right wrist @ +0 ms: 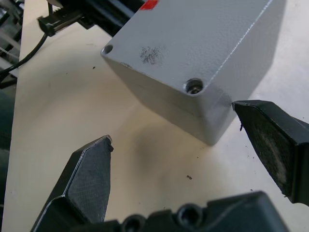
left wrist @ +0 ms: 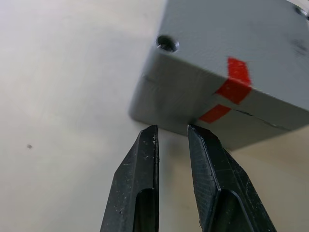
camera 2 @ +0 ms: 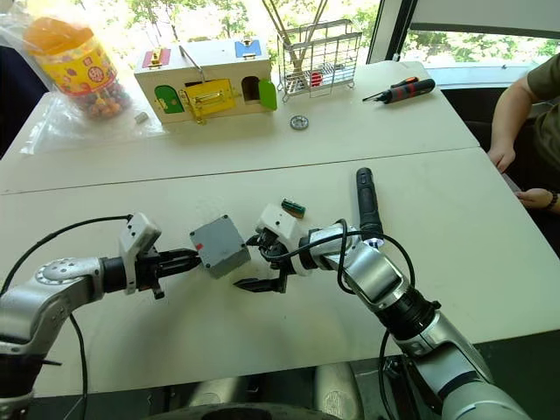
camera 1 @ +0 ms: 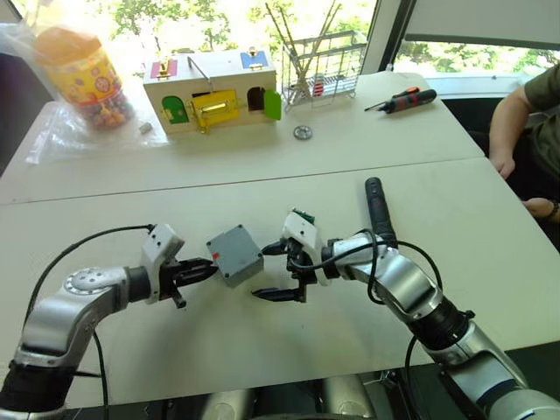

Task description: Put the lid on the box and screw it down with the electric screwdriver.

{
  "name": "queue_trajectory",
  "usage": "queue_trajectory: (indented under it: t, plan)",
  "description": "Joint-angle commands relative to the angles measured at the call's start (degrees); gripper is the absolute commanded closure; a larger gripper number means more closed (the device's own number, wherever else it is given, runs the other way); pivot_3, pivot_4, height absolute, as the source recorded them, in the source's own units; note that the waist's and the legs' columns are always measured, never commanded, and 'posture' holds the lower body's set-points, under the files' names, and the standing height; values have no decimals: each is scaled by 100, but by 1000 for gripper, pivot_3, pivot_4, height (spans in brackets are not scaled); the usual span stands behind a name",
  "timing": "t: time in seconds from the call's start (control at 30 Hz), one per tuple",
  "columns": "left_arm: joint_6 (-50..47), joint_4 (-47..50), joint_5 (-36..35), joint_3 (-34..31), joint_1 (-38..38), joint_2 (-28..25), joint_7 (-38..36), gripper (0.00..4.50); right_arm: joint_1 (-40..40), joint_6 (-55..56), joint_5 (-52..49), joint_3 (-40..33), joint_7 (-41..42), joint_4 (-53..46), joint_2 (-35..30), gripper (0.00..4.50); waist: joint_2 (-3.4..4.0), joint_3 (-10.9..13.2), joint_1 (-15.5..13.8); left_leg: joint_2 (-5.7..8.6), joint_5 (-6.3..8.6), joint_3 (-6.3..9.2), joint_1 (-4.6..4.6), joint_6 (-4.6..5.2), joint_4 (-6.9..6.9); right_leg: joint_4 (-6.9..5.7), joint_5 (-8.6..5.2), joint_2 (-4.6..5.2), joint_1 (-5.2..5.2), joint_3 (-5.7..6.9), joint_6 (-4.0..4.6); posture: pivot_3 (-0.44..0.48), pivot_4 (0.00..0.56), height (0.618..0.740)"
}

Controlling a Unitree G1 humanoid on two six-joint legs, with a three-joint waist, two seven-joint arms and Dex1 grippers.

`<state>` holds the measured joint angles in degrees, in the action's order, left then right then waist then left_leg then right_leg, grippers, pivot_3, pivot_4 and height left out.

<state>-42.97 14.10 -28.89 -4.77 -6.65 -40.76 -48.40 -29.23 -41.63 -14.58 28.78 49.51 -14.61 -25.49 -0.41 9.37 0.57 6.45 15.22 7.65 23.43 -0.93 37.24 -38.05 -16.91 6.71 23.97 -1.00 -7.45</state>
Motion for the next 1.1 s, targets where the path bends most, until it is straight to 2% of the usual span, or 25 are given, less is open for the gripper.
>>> queue_trajectory:
  t: [0.03, 0.43, 0.6, 0.73, 0.83, 0.97, 1.1]
  plan:
    - [241, -144, 68, 170, -380, 129, -53, 3577, 29, -120, -65, -20, -105, -419, 159, 29, -2, -1, 15, 0, 0, 0, 0, 0, 0, 0, 0, -1, 2, 0, 0, 0, 150, 740]
    - [172, -72, 8, 414, -371, -210, -714, 3577, 34, -307, 30, -213, -537, -496, 255, 29, -2, -1, 22, 0, 0, -2, 0, 0, -3, -1, 0, 0, 5, -2, 0, 0, 150, 740]
    - [180, -98, 61, 427, -440, -139, -728, 3577, 23, -311, 16, -245, -502, -500, 258, 29, -2, -1, 25, 0, 0, -2, 0, 0, -4, -1, 0, 0, 6, -2, 0, 0, 150, 740]
    - [322, -222, 211, 346, -441, -291, -786, 3577, 49, -459, -70, -350, -426, -738, 106, 29, -2, -1, 28, 0, 0, -2, 0, 0, -4, -2, 0, 0, 6, -2, 0, 0, 150, 740]
    - [413, -273, 257, 123, -425, -685, -990, 3577, 137, -631, -188, -673, -388, -1170, -222, 29, -2, -1, 32, -1, 0, -2, 0, 0, -4, -2, 0, 0, 7, -1, 0, 0, 150, 740]
    - [364, -117, -25, -252, -542, -1296, -1426, 3577, 314, -954, -614, -1517, -395, -1826, -655, 29, -1, 0, 13, -1, 0, -2, 1, 1, -6, 2, 0, 1, 7, -2, 0, 0, 150, 740]
    - [39, 491, -566, -329, -873, -1462, -1658, 3577, 655, -1007, -820, -2275, -578, -1843, -852, 29, -2, -1, -9, -1, 1, 0, 2, 1, -5, 5, 0, 2, 0, -1, 0, 0, 150, 740]
